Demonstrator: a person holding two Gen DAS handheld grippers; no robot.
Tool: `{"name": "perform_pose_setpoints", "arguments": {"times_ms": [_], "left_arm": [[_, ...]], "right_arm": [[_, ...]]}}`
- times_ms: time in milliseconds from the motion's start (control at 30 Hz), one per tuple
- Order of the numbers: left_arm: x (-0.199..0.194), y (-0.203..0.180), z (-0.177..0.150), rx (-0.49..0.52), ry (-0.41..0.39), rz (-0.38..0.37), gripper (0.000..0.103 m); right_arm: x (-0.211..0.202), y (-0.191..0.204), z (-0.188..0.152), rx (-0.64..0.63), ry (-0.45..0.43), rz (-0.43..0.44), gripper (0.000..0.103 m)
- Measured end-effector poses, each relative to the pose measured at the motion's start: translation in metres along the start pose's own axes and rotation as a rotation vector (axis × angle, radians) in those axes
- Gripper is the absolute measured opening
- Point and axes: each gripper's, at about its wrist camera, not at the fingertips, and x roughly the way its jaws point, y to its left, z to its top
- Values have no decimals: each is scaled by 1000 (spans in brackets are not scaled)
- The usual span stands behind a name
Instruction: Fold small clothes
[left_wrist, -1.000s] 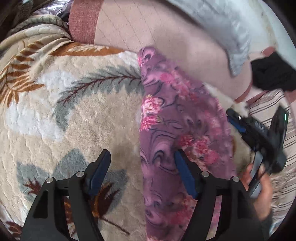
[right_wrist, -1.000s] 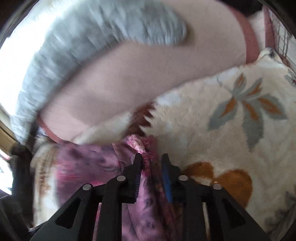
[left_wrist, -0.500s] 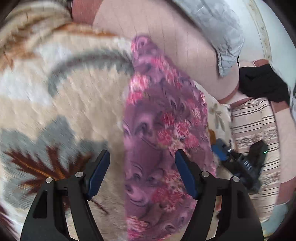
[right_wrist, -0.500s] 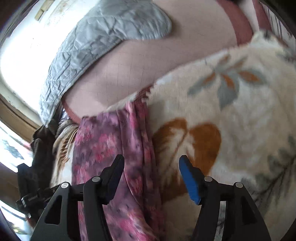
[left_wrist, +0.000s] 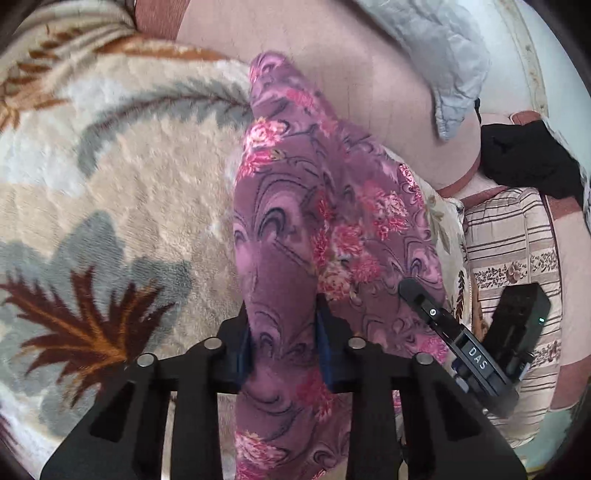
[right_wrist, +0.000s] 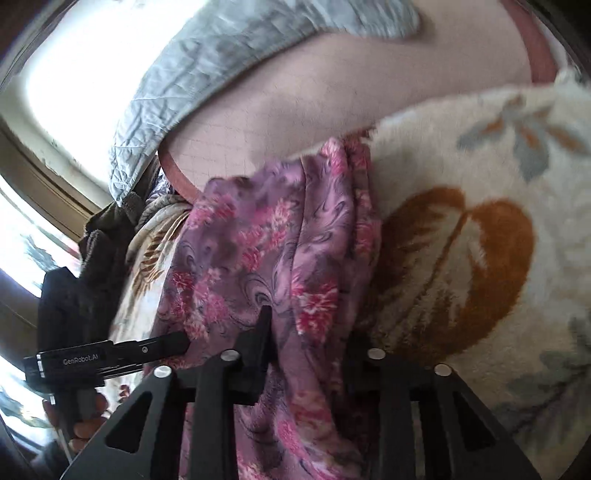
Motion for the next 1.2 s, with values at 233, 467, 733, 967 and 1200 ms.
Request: {"name": "perform_pose_setpoints", "arguments": {"times_ms": [233, 467, 733, 967, 1200], "left_arm": [[-59, -20, -19, 77, -80, 57, 22], [-114, 0, -61, 65, -123, 75, 22], [-136, 64, -117, -125, -78, 45, 22], [-155, 90, -138, -177, -80, 27, 22], [-165, 94, -152, -150, -80, 27, 22]], "right_arm": [[-44, 44, -26, -9, -52, 19, 27], [-71, 92, -62, -39, -58, 105, 26], [-63, 125, -98, -52, 25, 156, 25], [-73, 152, -119, -75, 51, 211, 25], [-81, 141, -138, 31, 70, 295, 24]]}}
